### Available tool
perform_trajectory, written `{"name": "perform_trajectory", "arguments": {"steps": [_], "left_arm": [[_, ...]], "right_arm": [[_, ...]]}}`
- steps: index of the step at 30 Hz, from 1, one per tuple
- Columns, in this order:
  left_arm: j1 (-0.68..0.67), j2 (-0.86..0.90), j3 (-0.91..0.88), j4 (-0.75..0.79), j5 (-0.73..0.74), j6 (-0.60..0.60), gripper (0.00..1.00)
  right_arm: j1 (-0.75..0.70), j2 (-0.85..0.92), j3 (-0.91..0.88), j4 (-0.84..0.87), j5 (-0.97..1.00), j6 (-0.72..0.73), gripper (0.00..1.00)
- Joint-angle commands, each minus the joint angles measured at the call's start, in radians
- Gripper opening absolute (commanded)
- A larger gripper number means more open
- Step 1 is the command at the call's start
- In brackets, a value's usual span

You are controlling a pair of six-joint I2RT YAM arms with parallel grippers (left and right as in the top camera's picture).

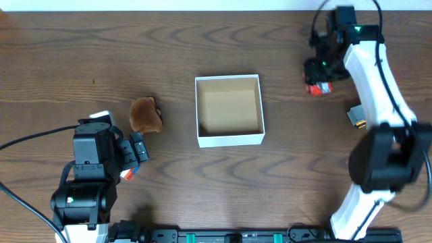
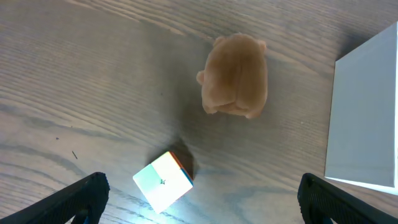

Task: Pack container
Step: 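Lift the red fire truck and lower it into the white box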

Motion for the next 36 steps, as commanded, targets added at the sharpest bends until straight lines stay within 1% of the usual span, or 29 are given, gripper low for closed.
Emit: {"name": "perform_trajectory", "arguments": {"steps": [1, 6, 7, 11, 14, 17, 21, 25, 30, 36], "left_arm": [[0.006, 0.0, 0.023, 0.0, -0.012, -0.013, 0.98], [0.006, 0.0, 0.023, -0.001, -0.012, -0.013, 0.98], [0.006, 0.0, 0.023, -0.001, -0.012, -0.013, 0.98], [0.006, 0.0, 0.023, -0.001, -0.012, -0.013, 0.98], [0.006, 0.0, 0.023, -0.004, -0.012, -0.013, 0.98], [0.006, 0.0, 0.023, -0.005, -0.012, -0.013, 0.98], [0.006, 0.0, 0.023, -0.009, -0.012, -0.013, 0.98], [0.006, 0.0, 0.023, -0.016, -0.012, -0.013, 0.98], [0.006, 0.0, 0.023, -0.016, -0.012, -0.013, 0.98], [0.006, 0.0, 0.023, -0.016, -0.012, -0.013, 0.98]], "right_arm": [[0.114, -0.146, 0.035, -0.002, 0.087, 0.225, 0.01], [0.297, -0.257, 0.035, -0.003, 0.134, 0.436, 0.01], [0.348, -0.268, 0.035, -0.009, 0.141, 0.503, 0.01], [0.48, -0.264, 0.029, -0.022, 0.145, 0.67, 0.01], [0.543, -0.248, 0.008, -0.011, 0.151, 0.754, 0.01], [0.584, -0.216, -0.02, 0.025, 0.147, 0.768, 0.01], [0.604, -0.158, -0.045, 0.044, 0.146, 0.787, 0.01], [0.604, -0.087, -0.047, 0.043, 0.112, 0.786, 0.01], [0.597, -0.003, -0.047, 0.042, 0.117, 0.782, 0.01], [0.545, 0.092, -0.047, 0.063, 0.113, 0.738, 0.01]]}}
